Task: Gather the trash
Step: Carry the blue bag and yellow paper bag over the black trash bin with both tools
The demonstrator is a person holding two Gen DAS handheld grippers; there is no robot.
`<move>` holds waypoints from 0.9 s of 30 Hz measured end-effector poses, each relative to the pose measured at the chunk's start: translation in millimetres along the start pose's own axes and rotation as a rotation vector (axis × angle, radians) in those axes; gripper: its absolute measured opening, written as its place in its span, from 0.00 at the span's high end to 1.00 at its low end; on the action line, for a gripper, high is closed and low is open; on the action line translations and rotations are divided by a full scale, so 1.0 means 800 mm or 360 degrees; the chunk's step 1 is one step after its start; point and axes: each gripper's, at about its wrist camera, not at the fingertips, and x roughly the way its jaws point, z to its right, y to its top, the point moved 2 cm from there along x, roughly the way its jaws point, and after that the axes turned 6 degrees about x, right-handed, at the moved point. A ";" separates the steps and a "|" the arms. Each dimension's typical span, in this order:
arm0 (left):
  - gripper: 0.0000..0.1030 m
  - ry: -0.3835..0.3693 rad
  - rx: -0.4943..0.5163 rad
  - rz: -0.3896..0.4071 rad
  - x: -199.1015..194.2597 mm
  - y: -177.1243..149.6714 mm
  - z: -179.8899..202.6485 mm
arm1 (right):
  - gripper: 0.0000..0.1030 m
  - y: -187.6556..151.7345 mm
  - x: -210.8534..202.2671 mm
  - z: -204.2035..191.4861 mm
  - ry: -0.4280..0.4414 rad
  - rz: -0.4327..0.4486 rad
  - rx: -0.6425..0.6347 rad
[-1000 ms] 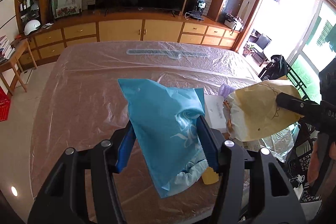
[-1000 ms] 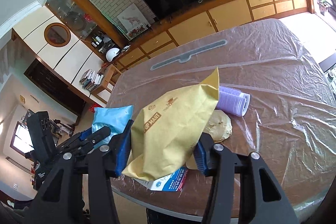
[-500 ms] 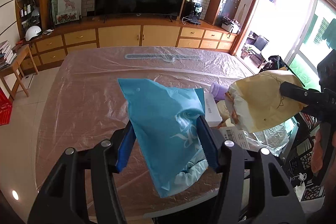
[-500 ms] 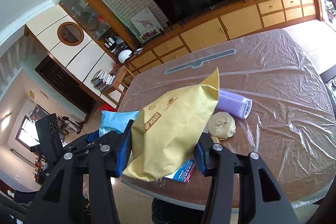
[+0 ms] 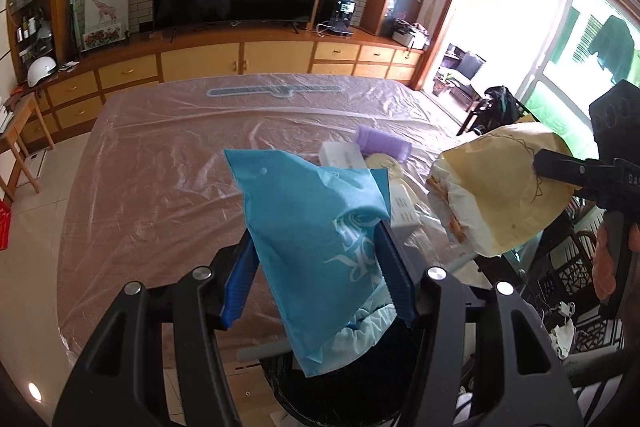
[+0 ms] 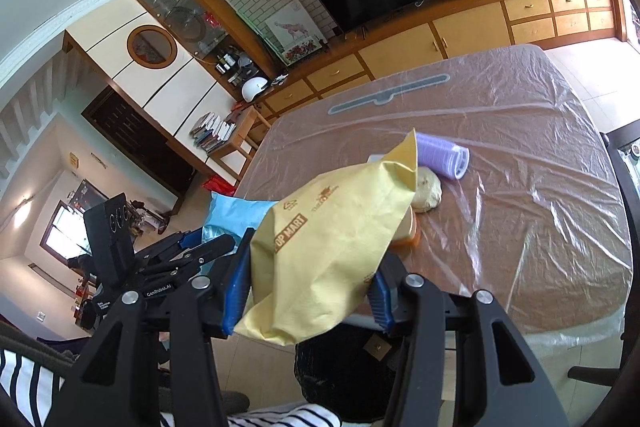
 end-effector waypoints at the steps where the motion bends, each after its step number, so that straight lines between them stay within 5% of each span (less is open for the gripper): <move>1: 0.44 -0.0013 0.0010 -0.0009 -0.001 -0.004 0.004 | 0.53 -0.005 -0.002 0.001 0.0006 -0.0008 0.0003; 27: 0.44 -0.0135 0.0124 -0.0229 -0.012 -0.098 0.069 | 0.53 -0.111 -0.007 0.012 -0.0058 -0.0328 -0.0083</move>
